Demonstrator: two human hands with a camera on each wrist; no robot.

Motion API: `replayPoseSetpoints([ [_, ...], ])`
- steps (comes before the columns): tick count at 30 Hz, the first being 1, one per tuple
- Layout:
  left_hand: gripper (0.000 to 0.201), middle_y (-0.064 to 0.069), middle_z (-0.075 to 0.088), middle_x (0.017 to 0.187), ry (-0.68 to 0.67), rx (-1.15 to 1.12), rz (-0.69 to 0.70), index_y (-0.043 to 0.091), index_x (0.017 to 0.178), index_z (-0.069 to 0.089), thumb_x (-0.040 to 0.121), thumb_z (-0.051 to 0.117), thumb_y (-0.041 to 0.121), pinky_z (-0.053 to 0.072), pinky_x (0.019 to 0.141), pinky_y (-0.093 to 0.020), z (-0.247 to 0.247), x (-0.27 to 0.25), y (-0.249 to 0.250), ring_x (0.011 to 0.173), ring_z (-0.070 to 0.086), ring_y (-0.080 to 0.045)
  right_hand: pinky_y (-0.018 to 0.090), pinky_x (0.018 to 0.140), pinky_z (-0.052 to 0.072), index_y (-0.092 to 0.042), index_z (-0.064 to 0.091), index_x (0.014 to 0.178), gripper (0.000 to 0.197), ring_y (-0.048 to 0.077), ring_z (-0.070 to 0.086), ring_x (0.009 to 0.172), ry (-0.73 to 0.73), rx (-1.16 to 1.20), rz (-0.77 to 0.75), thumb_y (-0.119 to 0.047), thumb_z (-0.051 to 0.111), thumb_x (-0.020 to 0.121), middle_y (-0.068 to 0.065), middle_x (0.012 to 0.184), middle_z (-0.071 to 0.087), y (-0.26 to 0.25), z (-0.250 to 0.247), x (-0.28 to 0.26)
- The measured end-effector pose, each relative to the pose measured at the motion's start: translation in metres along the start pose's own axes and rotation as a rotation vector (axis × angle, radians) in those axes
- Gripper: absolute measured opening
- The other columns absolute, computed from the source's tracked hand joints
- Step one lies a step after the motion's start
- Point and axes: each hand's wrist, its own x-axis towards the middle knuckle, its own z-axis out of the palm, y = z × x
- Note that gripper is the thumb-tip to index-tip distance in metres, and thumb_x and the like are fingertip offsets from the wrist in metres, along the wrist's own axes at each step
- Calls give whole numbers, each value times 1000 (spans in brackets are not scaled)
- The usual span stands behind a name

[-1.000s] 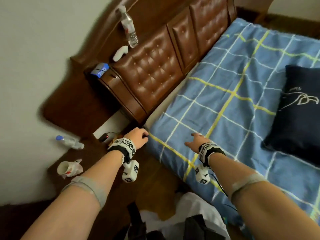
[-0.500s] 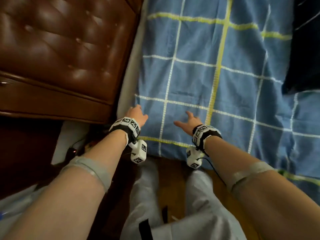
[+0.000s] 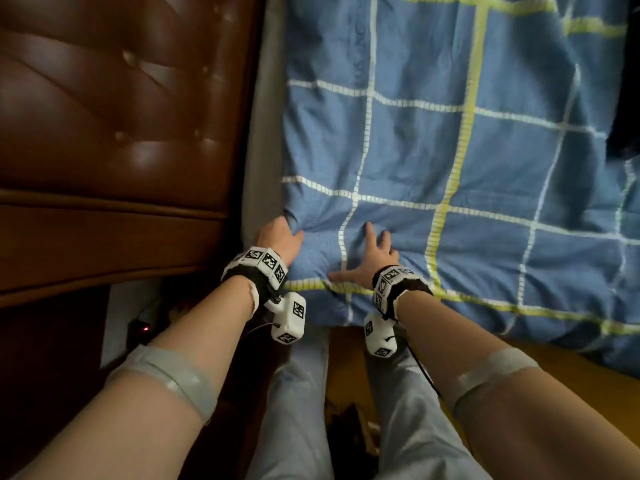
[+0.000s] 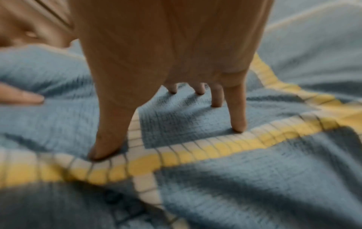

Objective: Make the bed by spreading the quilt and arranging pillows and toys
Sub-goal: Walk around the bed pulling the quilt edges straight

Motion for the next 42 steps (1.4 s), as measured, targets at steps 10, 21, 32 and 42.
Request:
replayPoseSetpoints([
  [10, 27, -16, 68, 107, 122, 106, 66, 11, 104, 64, 86, 63, 31, 49, 77, -35, -143, -89, -49, 99, 64, -38, 41, 90, 50, -35, 51, 125, 41, 33, 61, 113, 271, -367, -375, -17, 51, 88, 4, 127, 62, -133, -19, -96],
  [21, 40, -22, 60, 122, 241, 103, -21, 4, 120, 44, 92, 61, 28, 46, 85, -43, -159, -84, -86, 111, 58, -41, 39, 100, 47, -32, 35, 146, 79, 32, 55, 125, 42, -243, -446, -35, 74, 77, 5, 143, 52, -163, 11, -108],
  [32, 59, -17, 46, 137, 234, 164, -55, 12, 137, 35, 86, 63, 20, 43, 98, -47, -110, -77, -60, 125, 47, -37, 41, 102, 48, -24, 27, 151, 95, 31, 51, 128, 62, -59, -298, -25, 83, 74, 10, 149, 42, -59, -8, -106],
  [42, 41, -12, 57, 132, 45, 226, 205, 17, 130, 54, 91, 59, 31, 44, 101, -34, -107, -169, 47, 120, 56, -30, 44, 99, 50, -22, 26, 152, 80, 32, 56, 123, 172, -25, -286, -31, 73, 87, 12, 142, 52, -3, -108, -191],
])
